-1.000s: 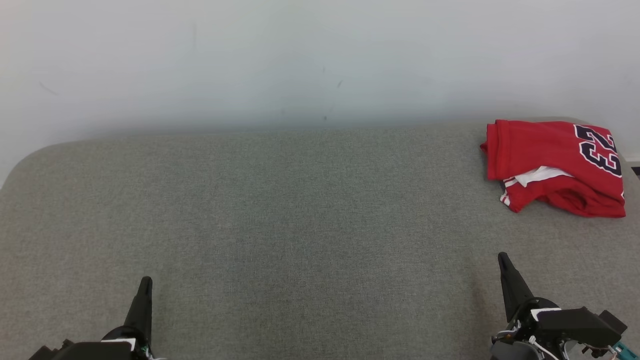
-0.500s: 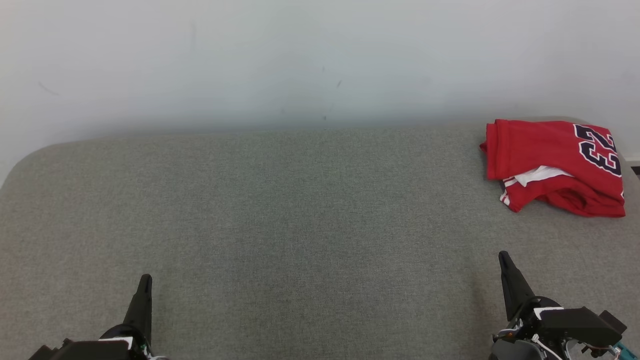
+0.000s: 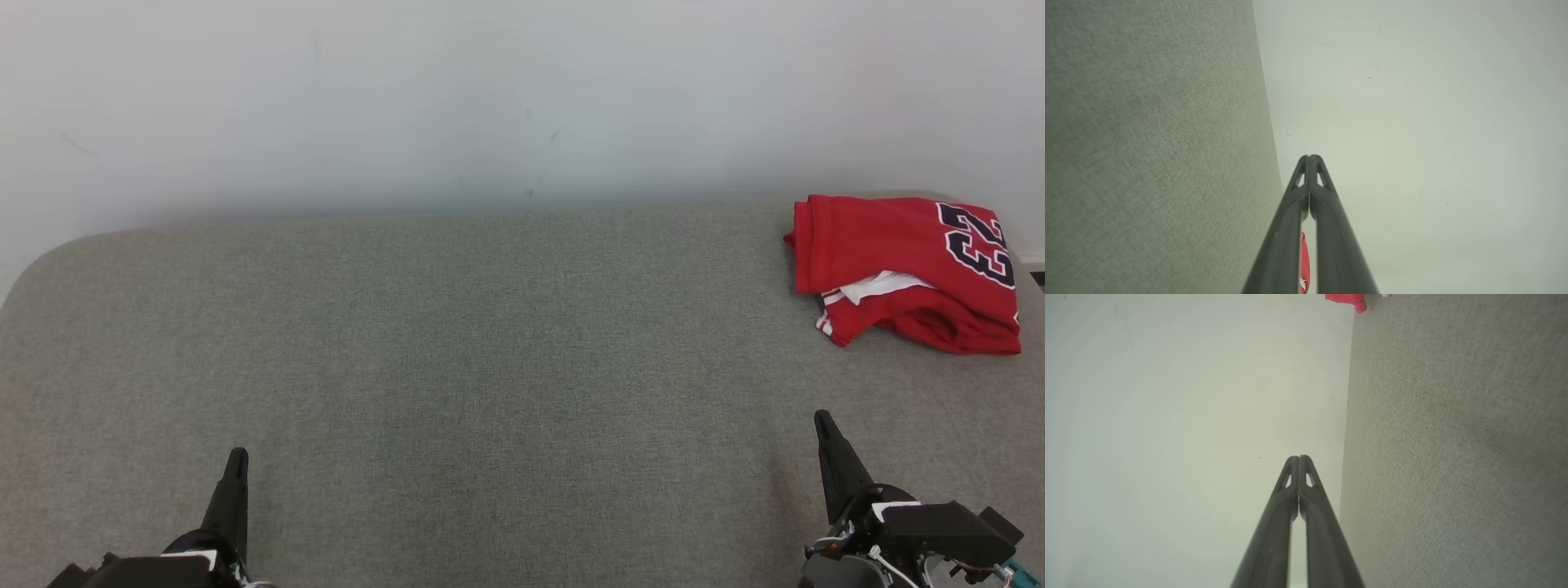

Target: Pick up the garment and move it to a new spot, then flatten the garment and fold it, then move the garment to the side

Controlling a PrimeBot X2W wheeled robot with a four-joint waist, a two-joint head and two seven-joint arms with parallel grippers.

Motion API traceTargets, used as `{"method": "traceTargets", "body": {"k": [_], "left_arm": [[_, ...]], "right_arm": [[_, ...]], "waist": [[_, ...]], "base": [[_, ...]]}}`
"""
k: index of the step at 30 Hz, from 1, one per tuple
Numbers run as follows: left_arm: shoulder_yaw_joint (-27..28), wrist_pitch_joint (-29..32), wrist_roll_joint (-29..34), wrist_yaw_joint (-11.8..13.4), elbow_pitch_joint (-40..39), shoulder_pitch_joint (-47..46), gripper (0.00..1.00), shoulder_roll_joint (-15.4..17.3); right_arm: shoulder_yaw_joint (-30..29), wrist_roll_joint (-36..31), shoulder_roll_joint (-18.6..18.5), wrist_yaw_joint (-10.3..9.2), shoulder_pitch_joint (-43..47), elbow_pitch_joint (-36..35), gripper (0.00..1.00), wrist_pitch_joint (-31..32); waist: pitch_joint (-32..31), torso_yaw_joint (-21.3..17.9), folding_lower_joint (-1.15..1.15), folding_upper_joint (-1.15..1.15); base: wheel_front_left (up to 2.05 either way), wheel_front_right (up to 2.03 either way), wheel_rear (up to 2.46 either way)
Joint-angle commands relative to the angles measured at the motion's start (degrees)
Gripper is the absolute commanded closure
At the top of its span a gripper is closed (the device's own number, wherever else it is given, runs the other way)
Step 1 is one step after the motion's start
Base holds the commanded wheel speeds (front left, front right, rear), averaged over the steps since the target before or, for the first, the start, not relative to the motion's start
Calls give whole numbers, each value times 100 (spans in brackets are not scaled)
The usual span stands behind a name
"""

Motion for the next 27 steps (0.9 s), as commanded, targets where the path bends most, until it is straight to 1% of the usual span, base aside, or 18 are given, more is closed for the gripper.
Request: {"method": "traceTargets", "body": {"k": [1, 27], "left_arm": [[18, 11, -26, -24, 8, -59, 100, 5], [17, 10, -26, -24, 7, -59, 100, 5]], "right_arm": [[-10, -11, 24, -12, -41, -4, 100, 12], [-39, -50, 43, -12, -45, -2, 100, 37]], "waist": [[0, 0, 0, 0], [0, 0, 0, 0]], "base": [[0, 0, 0], [0, 0, 0]]}}
